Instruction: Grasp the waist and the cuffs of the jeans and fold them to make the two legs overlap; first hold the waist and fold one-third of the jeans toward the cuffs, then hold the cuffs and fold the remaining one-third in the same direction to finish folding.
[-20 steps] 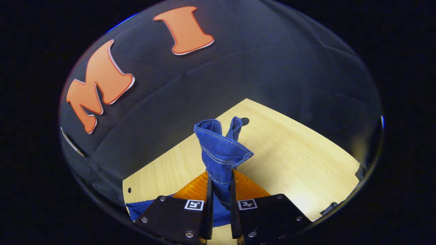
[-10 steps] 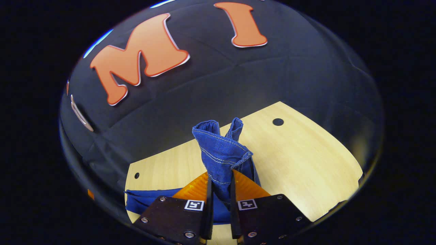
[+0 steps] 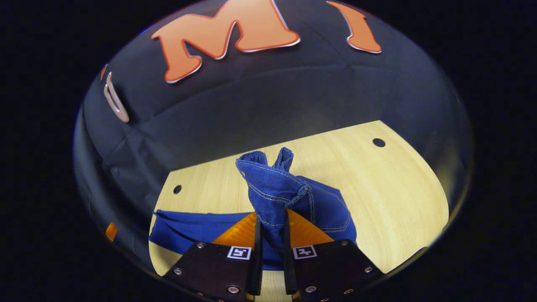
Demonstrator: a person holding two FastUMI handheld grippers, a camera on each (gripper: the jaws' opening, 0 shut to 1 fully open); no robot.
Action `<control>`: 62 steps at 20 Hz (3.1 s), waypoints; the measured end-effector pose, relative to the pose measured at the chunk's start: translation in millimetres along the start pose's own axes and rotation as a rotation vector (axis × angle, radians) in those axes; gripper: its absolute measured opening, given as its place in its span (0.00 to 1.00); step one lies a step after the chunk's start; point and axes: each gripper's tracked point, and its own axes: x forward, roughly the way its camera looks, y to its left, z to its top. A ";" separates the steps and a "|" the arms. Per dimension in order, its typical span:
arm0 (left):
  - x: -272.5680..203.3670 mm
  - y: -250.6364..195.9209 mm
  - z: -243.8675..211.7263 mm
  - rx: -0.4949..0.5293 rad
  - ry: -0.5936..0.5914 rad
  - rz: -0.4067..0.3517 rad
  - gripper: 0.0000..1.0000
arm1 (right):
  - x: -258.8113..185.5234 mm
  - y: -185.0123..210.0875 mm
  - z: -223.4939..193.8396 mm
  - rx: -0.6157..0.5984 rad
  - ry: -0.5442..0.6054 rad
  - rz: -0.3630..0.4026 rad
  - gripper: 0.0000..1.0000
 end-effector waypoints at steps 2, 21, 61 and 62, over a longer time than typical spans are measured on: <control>12.2 11.5 -12.7 -0.049 0.045 0.009 0.98 | 0.6 19.0 -11.1 -0.044 0.010 0.025 0.35; 93.7 54.4 -137.2 -0.637 0.413 -0.017 0.98 | -67.6 6.7 58.4 -0.123 -0.252 -0.024 0.83; 77.6 -65.4 11.9 -0.666 0.100 -0.252 0.01 | -134.5 -89.6 92.5 -0.077 -0.340 -0.076 0.84; 69.8 -82.3 19.0 -0.643 0.094 -0.273 0.01 | -136.9 -92.2 95.1 -0.080 -0.347 -0.071 0.84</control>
